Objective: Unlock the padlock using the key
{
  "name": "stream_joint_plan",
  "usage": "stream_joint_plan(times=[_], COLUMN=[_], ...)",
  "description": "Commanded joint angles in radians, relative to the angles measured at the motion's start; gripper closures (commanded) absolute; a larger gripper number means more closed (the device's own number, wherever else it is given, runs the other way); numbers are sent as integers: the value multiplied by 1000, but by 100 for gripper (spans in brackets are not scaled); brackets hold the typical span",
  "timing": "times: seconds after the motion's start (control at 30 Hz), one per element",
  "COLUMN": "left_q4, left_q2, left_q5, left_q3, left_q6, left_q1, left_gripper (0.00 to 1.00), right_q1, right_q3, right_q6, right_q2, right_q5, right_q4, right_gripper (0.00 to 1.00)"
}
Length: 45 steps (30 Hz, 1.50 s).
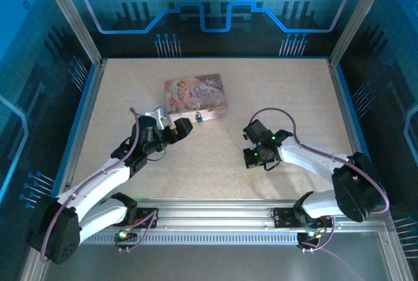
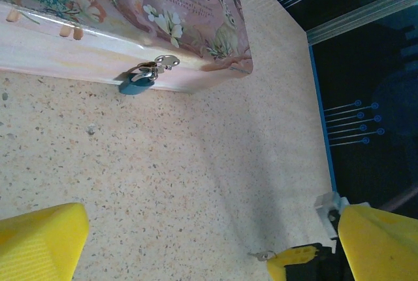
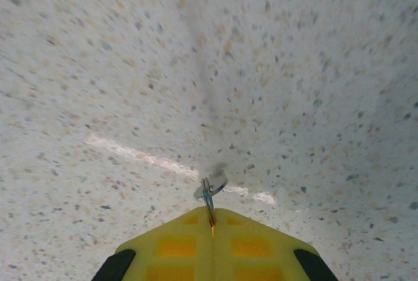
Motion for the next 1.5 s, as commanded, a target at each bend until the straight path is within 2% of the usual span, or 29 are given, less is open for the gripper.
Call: stream_joint_plan(times=[0.0,0.13,0.3,0.53,0.67,0.93,1.03,1.23,1.37,1.47], left_q4=[-20,-19,8,-13,-7,107,164,266,318,321], left_q2=[-19,-19,-8,24,49,118,165,259,299,314], left_q5=[23,53,122,196,210,222,261,329,332,325], left_q3=[51,62,78,149,180,182,193,214,213,214], left_q6=[-49,-116,-273,-397,-462,-618,-664,-744,-785,-794], left_q1=[-7,-8,-11,-39,-60,-102,-116,-148,-171,-188], left_gripper=[1,1,1,2,2,2,3,6,12,13], right_q1=[16,16,16,16,16,22,28,82,111,111], right_q3=[3,19,45,83,98,102,110,104,101,122], right_q6=[-56,-125,-231,-337,-358,-440,-517,-771,-914,-972], right_q2=[-56,-108,-184,-247,-260,-272,-270,-285,-291,-275], right_q5=[34,32,25,-49,-74,-170,-205,-227,-188,-157], right_q4=[23,45,87,154,195,266,278,313,335,323], right_gripper=[100,100,100,100,100,100,100,100,100,100])
